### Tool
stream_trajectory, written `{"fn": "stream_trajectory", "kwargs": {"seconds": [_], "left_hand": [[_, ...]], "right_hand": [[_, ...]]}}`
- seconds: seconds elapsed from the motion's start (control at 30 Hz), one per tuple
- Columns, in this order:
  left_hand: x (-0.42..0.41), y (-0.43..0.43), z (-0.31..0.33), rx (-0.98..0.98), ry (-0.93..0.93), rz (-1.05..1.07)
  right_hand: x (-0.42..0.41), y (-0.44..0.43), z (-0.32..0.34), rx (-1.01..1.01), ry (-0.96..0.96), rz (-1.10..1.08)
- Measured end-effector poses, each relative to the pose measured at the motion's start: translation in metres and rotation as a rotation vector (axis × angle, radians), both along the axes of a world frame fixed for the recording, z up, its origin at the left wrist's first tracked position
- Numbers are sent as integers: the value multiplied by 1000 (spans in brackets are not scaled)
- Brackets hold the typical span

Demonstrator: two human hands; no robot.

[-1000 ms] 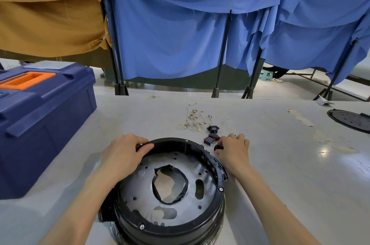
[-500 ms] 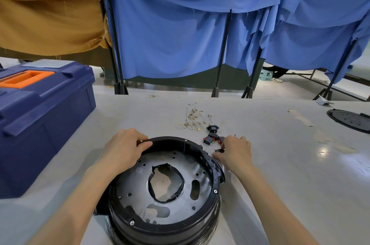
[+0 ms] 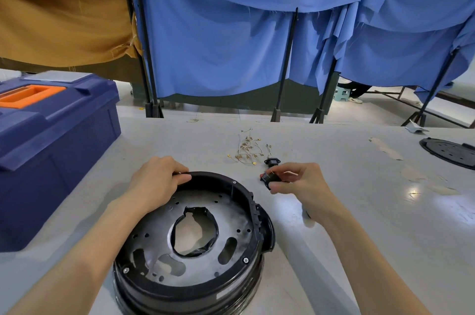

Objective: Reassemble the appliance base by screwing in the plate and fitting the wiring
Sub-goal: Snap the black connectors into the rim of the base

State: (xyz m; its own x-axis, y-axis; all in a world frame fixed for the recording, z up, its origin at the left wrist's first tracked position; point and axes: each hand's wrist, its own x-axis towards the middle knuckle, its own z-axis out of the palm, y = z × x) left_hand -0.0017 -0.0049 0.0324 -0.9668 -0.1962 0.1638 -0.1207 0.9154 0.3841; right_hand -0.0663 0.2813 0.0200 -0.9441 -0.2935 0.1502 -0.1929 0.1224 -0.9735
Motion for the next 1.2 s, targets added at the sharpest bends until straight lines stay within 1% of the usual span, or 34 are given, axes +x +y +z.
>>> {"fn": "stream_trajectory", "kwargs": {"seconds": [0.13,0.37,0.43,0.57,0.6,0.63,0.7,0.77,0.8,0.87,1.03,1.1,1.2], "left_hand": [[2,1,-3,8,24,10],[6,4,-5,55,66,7],[6,5,-5,57,65,13],[7,7,-5,-2,29,16],[6,9,-4,-6,47,0],[7,13,-3,31,96,-43],[9,27,4,227,220,-220],[14,47,15,466,246,-415],[16,56,19,529,242,-479],[17,73,24,538,243,-527],[15,90,29,485,316,-428],[11,91,28,437,309,-376],[9,92,26,370,291,-289]], "right_hand": [[0,0,3,-149,-25,140],[0,-5,5,-261,-12,185],[1,-6,5,-311,-45,212],[1,-5,4,-395,-198,243],[1,-5,3,-387,-222,251],[1,-6,3,-367,-236,263],[2,-7,2,-332,-258,297],[3,-10,1,-316,-289,350],[3,-12,1,-311,-306,382],[5,-14,2,-316,-339,436],[12,-16,6,-314,-353,504],[14,-15,11,-238,-301,474],[17,-16,20,-88,-140,354]]}}
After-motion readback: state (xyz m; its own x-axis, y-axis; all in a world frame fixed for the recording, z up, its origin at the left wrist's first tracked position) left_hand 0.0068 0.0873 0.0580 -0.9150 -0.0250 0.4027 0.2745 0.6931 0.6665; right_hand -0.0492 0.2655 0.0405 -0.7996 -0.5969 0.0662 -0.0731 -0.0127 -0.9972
